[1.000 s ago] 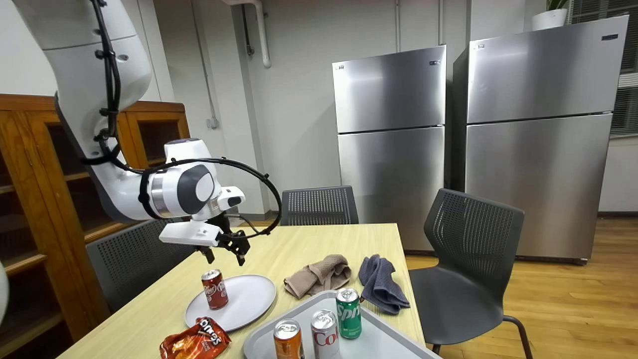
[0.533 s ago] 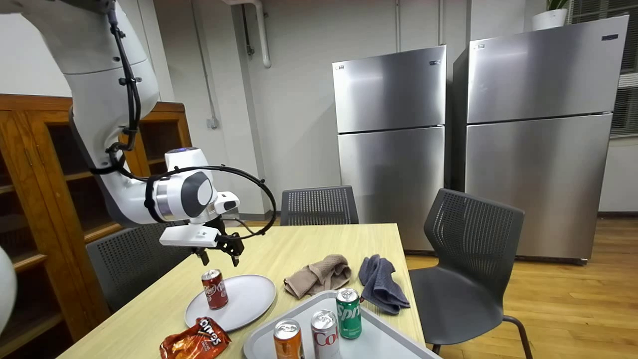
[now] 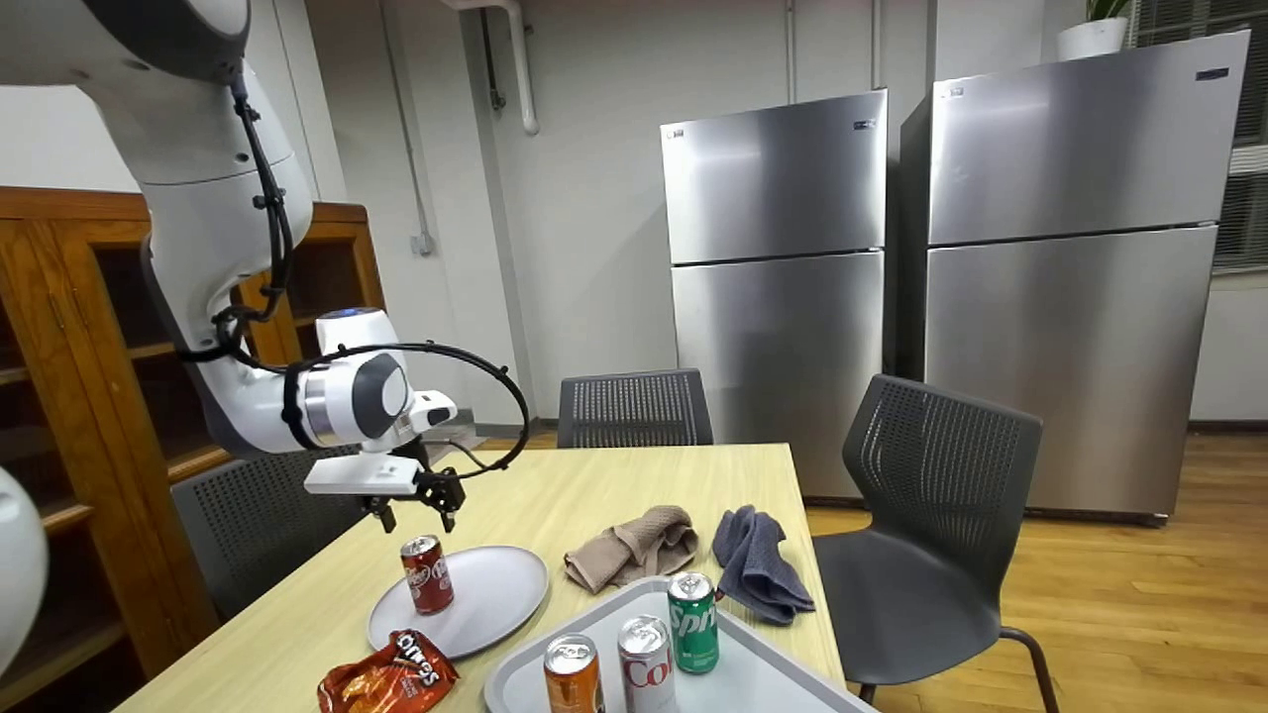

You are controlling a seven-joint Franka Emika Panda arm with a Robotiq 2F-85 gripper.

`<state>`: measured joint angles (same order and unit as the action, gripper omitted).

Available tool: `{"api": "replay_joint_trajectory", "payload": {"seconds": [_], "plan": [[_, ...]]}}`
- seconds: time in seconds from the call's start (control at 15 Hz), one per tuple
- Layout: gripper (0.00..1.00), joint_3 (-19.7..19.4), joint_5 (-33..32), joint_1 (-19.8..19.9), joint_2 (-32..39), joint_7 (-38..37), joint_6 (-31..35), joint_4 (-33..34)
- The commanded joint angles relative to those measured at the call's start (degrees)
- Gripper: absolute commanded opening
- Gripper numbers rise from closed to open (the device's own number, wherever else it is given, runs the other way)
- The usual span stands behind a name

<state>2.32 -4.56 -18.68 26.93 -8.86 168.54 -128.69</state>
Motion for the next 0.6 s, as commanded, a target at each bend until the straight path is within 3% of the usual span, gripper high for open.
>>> {"api": "replay_joint_trajectory", "payload": {"seconds": [0.0,0.53], "plan": [[1.00,-0.6,-1.3,-1.2,2.4,0.2,-2.7,4.1],[1.00,-1.4,-2.8,-2.0,5.2,-0.1,-7.7,7.3]]}}
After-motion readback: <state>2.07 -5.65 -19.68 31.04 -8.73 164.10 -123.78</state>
